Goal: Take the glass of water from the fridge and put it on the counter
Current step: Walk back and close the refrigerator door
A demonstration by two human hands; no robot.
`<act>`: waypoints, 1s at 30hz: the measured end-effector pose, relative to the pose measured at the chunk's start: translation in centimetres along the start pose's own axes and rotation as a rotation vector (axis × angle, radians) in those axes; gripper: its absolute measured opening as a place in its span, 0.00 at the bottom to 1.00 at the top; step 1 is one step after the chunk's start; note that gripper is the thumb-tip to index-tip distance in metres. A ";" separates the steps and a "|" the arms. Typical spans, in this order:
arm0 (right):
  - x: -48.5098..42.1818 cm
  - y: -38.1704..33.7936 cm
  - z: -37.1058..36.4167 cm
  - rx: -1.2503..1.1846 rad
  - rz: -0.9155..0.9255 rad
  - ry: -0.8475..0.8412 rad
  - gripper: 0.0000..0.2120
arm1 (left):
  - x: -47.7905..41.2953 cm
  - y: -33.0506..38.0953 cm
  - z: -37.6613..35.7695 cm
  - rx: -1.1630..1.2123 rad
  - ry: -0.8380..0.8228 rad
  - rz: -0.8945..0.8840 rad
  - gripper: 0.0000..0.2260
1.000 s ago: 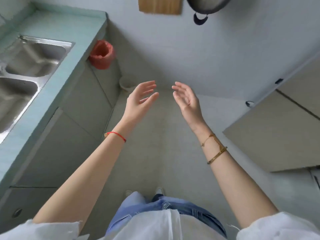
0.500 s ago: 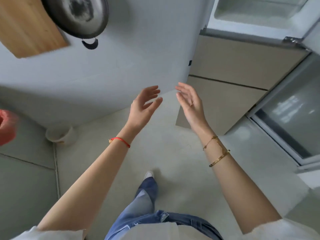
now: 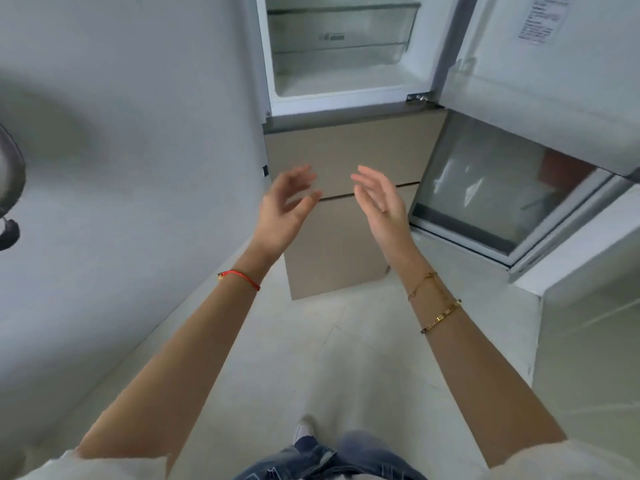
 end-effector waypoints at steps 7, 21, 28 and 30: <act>-4.8 -2.0 6.0 0.116 0.049 0.194 0.20 | -7.7 2.5 -5.2 0.054 -0.152 -0.106 0.18; -7.4 -3.9 27.0 0.223 0.079 0.632 0.20 | -15.5 12.1 -27.8 0.091 -0.480 -0.330 0.20; -10.7 -4.4 36.7 0.405 0.003 0.625 0.24 | -19.4 15.9 -38.7 -0.016 -0.533 -0.386 0.23; -11.2 -4.0 38.0 0.451 0.004 0.628 0.23 | -20.1 16.8 -40.9 -0.069 -0.529 -0.427 0.24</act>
Point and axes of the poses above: each hand's wrist, its own x-axis away from the middle knuckle, its own z-axis out of the back of the hand, y = z × x, the point moved 5 cm from there along -x, towards the middle knuckle, and after that the axes turned 10 degrees about -x, right-handed, at the moved point
